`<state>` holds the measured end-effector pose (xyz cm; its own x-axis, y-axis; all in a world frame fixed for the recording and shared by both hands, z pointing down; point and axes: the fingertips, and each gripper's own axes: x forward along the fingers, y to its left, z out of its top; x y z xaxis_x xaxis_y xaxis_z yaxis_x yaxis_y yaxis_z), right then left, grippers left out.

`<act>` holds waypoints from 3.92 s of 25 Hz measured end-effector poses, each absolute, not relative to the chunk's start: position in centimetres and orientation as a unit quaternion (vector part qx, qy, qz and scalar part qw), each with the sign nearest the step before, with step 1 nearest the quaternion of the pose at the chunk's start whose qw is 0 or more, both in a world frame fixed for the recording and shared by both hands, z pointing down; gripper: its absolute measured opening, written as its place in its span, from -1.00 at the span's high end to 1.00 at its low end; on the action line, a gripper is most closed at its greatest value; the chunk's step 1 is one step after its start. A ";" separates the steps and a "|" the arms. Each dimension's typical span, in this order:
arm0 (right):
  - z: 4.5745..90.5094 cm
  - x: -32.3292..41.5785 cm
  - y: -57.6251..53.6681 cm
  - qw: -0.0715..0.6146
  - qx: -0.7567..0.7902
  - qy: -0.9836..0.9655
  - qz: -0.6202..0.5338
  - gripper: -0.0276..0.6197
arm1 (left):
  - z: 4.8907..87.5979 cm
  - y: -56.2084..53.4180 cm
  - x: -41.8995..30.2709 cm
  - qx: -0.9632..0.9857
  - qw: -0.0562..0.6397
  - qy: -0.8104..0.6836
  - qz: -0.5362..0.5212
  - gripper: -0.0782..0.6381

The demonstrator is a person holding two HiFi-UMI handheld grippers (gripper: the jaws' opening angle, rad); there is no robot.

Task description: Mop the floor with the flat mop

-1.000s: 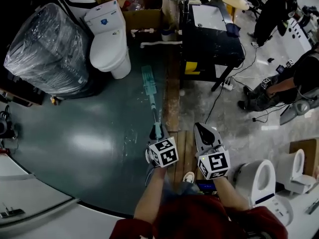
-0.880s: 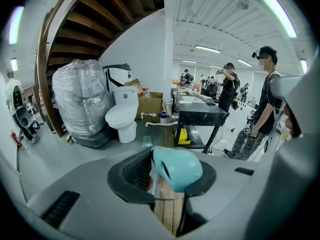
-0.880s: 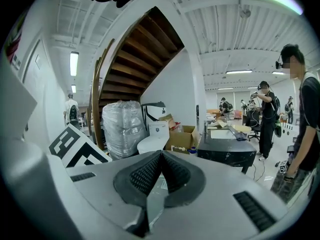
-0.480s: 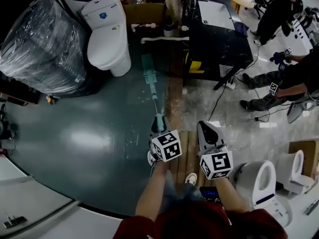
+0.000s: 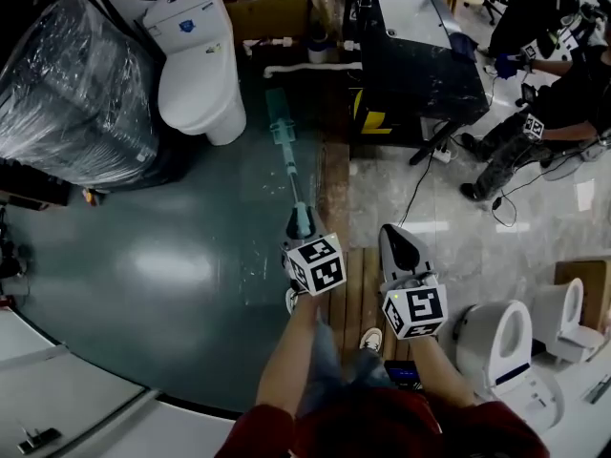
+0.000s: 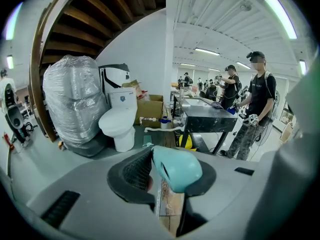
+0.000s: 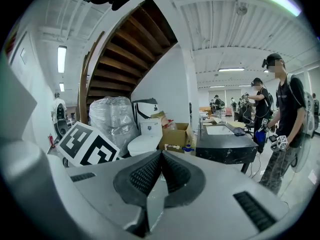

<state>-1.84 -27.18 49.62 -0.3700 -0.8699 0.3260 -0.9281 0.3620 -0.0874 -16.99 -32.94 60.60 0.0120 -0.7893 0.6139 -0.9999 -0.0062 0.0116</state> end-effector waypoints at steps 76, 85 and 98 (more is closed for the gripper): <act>40.7 12.9 3.7 0.067 0.506 -0.853 0.103 0.86 | 52.4 7.1 -5.1 0.635 0.252 -0.695 0.226 0.44; 40.8 13.7 7.7 0.060 0.504 -0.856 0.097 0.86 | 52.3 12.1 -3.9 0.640 0.246 -0.691 0.230 0.44; 41.5 13.3 9.3 0.056 0.498 -0.860 0.094 0.86 | 52.5 15.8 -3.7 0.639 0.249 -0.690 0.230 0.44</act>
